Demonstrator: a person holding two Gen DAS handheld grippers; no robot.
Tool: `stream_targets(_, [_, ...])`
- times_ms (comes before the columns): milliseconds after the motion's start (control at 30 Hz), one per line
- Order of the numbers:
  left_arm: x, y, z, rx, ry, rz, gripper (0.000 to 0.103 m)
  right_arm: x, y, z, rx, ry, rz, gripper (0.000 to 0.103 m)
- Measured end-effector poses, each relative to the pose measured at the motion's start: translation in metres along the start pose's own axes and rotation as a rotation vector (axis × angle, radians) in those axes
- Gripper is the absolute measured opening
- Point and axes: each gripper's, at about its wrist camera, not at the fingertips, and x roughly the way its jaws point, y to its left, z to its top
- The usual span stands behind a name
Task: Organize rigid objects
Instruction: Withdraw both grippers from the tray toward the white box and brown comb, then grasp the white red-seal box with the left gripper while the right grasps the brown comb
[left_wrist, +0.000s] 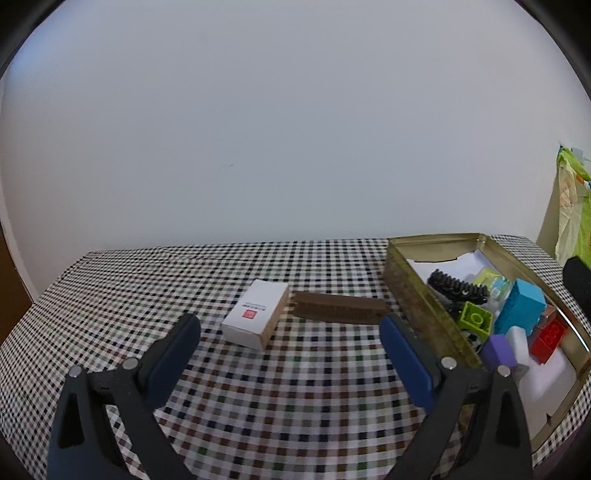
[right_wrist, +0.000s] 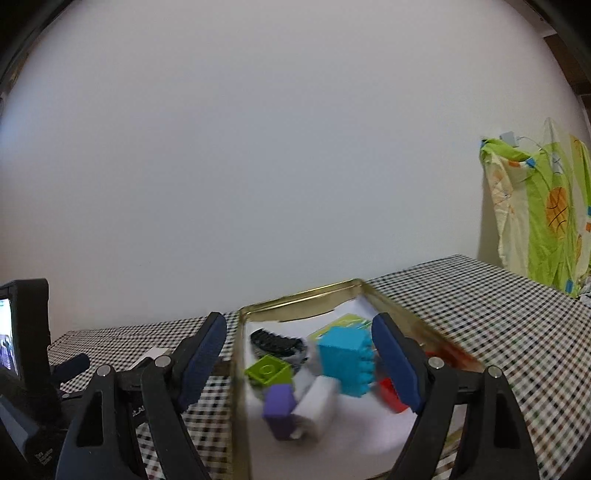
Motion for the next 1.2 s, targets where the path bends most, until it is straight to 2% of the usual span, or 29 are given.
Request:
stream_targets(467, [0.016, 0.025, -0.001, -0.023, 0.04, 0.023, 0.099, 0.014, 0.034, -0.006, -0.03, 0.043, 0.056, 0.083])
stream_targets(800, [0.029, 0.042, -0.001, -0.063, 0.084, 0.006, 0.099, 0.025, 0.051, -0.011, -0.037, 0.063, 0.017, 0.083])
stream_targets(1200, [0.045, 0.063, -0.004, -0.121, 0.151, 0.017, 0.099, 0.036, 0.058, -0.011, -0.011, 0.115, 0.044, 0.083])
